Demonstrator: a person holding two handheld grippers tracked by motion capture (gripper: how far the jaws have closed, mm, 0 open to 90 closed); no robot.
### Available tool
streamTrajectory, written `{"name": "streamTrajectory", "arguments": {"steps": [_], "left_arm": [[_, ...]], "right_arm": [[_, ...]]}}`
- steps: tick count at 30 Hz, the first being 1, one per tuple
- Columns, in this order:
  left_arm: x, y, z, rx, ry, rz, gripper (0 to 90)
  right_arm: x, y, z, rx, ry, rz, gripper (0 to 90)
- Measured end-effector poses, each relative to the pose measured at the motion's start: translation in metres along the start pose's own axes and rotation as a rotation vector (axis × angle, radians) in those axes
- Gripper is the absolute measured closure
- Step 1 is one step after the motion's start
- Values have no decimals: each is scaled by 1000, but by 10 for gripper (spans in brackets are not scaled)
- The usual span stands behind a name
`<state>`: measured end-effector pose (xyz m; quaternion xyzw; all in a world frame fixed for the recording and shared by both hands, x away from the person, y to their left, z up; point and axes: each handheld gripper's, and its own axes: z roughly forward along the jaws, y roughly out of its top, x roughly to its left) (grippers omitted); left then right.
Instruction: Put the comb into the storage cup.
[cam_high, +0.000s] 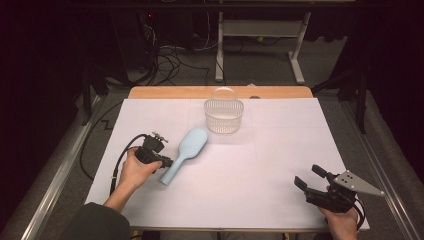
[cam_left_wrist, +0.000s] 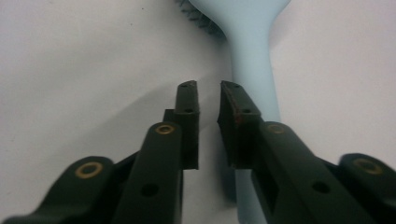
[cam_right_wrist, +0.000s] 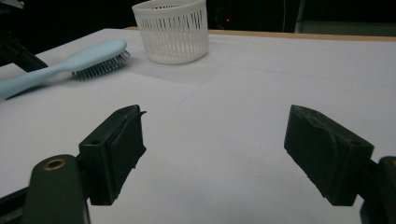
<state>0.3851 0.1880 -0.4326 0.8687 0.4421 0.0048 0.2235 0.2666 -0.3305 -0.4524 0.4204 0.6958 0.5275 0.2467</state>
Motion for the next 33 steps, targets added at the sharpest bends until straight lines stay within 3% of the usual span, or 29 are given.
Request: {"name": "streamTrajectory", "arguments": {"steps": [6,13,25,33], "left_arm": [[2,-2,-7,-43,16,-25,501],[2,-4,-15,-94,45,-50,300],[-9,-1,-10,-109,29,-18,304],[-20,5,-2,-91,43,17,297]], "right_arm": [[0,0,0,2,3,-2,206],[1,0,1,5,3,-1,205],[0,0,1,6,4,1,205],[0,0,1,7,4,3,205]]}}
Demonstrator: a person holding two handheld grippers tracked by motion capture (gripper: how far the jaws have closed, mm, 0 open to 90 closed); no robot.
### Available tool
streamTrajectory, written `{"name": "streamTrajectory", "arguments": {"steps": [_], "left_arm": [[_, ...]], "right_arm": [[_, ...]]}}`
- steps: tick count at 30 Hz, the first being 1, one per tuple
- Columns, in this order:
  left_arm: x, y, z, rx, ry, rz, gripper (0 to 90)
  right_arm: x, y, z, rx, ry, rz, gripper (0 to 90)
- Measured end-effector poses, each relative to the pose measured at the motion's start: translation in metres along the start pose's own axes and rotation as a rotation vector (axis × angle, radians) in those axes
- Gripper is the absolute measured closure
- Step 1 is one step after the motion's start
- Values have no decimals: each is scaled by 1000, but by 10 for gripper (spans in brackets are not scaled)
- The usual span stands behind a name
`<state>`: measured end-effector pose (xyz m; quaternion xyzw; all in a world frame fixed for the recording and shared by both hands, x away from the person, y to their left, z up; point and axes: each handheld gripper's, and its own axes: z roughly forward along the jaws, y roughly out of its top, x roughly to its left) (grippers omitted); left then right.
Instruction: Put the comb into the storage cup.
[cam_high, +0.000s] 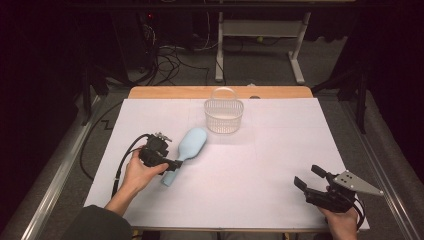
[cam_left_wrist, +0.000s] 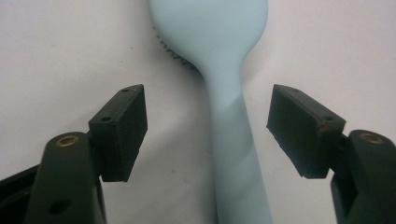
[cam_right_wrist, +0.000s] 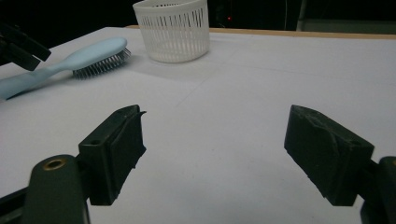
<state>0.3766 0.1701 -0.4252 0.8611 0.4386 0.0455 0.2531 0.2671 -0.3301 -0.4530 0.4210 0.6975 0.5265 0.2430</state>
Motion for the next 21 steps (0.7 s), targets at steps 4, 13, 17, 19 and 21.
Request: {"name": "streamTrajectory", "arguments": {"steps": [4,13,17,19,21], "left_arm": [[-5,4,4,10,9,17,304],[-11,9,15,35,26,28,324],[-12,10,19,43,34,30,341],[-13,10,21,44,43,31,358],[-14,11,23,45,46,31,363]], "right_arm": [[0,0,0,0,0,0,206],[0,0,0,-1,2,0,205],[0,0,0,0,2,1,206],[0,0,0,0,2,1,206],[0,0,0,0,2,0,205]]}}
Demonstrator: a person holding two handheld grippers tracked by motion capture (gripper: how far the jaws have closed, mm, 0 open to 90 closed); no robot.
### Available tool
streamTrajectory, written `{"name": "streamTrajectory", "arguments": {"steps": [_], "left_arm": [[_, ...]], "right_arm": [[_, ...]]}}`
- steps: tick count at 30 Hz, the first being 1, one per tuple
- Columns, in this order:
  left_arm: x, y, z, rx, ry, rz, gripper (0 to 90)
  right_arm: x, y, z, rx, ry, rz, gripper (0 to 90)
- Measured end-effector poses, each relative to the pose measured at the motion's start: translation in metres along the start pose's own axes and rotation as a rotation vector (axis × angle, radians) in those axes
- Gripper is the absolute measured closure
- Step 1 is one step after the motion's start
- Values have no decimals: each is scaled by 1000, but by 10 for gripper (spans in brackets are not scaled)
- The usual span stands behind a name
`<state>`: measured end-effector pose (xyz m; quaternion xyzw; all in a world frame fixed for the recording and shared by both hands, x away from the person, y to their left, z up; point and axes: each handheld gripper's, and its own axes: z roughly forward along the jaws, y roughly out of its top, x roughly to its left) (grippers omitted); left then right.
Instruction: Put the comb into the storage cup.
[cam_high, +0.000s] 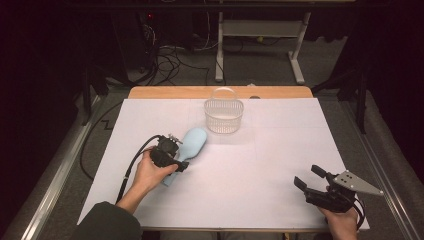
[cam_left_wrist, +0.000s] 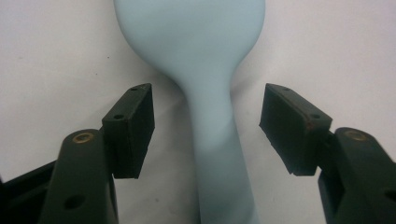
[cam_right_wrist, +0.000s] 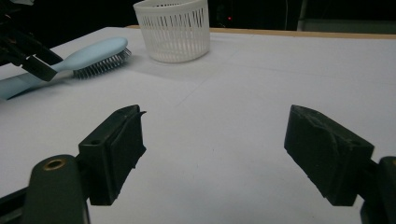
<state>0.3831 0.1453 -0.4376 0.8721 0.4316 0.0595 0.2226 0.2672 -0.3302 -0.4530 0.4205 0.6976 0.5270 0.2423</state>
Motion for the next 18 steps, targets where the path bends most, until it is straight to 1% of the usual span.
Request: {"name": "streamTrajectory", "arguments": {"steps": [6,9,18], "left_arm": [[-2,2,4,8,11,3,397],[-2,3,7,15,26,3,424],[-5,5,14,35,39,11,499]], "right_arm": [[0,0,0,0,0,0,206],[0,0,0,0,0,2,206],[0,0,0,-1,1,0,206]]}}
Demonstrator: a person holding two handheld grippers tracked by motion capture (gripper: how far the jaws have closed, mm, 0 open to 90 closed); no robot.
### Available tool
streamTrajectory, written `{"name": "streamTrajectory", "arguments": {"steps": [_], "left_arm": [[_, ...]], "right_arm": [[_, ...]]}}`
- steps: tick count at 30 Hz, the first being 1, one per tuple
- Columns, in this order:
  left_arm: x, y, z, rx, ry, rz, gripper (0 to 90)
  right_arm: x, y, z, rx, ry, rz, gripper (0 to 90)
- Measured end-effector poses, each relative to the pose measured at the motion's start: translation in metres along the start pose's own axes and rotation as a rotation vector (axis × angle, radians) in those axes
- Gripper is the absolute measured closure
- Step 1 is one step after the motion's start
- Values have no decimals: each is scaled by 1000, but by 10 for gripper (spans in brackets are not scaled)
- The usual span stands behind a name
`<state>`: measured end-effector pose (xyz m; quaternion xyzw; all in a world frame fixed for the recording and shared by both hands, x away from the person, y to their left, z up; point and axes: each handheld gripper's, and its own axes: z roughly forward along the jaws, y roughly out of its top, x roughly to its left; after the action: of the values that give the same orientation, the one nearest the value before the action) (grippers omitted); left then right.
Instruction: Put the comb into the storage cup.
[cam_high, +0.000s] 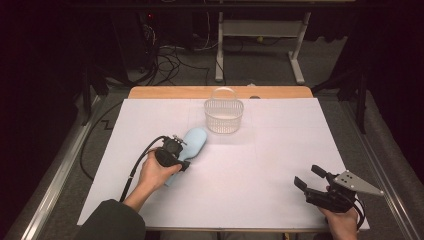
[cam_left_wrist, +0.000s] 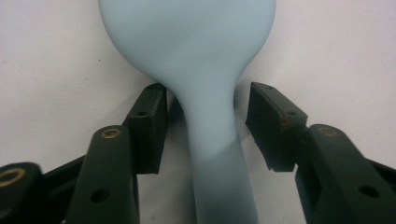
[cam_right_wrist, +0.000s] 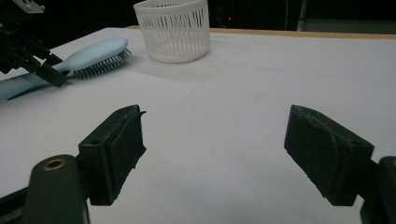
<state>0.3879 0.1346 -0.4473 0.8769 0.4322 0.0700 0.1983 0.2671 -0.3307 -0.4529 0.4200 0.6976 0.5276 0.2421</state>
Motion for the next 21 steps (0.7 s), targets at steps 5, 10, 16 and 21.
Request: {"name": "streamTrajectory", "arguments": {"steps": [5,10,16,21], "left_arm": [[0,0,0,-6,3,0,567],[3,0,-1,-7,-1,-13,633],[4,0,-1,-6,-3,-24,676],[6,0,-2,-8,-22,-29,685]], "right_arm": [[0,0,0,1,1,-2,206],[0,0,0,2,0,-1,206],[0,0,0,2,0,-2,206],[0,0,0,3,2,-3,206]]}}
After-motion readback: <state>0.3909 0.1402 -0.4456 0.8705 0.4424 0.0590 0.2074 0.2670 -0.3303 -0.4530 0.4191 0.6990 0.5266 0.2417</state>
